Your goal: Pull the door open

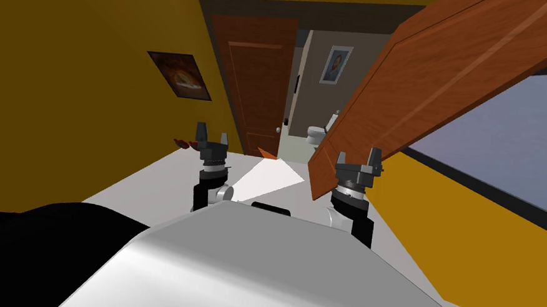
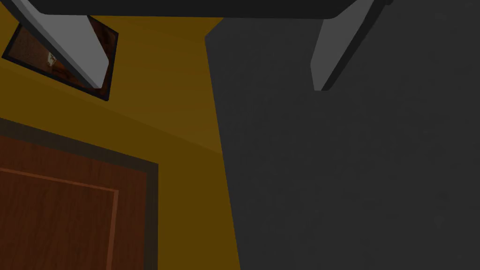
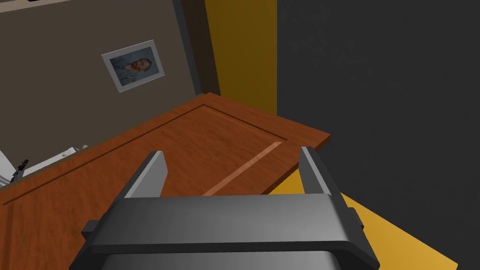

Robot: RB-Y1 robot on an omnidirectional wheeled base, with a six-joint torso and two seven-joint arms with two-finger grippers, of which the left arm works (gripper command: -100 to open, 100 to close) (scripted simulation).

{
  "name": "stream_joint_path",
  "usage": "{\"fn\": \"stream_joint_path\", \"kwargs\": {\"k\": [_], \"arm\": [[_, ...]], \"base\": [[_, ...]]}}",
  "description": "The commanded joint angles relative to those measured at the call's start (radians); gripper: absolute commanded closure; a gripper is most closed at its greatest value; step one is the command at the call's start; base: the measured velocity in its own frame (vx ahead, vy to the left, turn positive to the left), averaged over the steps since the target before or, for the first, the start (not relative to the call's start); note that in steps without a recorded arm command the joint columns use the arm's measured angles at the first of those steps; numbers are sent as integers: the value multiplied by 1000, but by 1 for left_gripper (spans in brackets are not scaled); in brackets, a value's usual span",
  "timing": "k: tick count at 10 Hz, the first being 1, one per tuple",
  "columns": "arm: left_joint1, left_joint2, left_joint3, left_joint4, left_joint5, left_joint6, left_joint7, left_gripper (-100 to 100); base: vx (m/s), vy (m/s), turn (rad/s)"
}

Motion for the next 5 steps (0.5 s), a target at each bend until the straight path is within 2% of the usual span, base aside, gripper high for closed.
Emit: {"fn": "stream_joint_path", "kwargs": {"k": [1, 4, 5], "arm": [[-13, 9, -2, 33, 7, -6, 29, -100], [-34, 22, -4, 86, 19, -16, 74, -100], [-46, 30, -5, 118, 26, -22, 101, -100]], "base": [[60, -17, -37], [91, -6, -29], [114, -31, -38]]}}
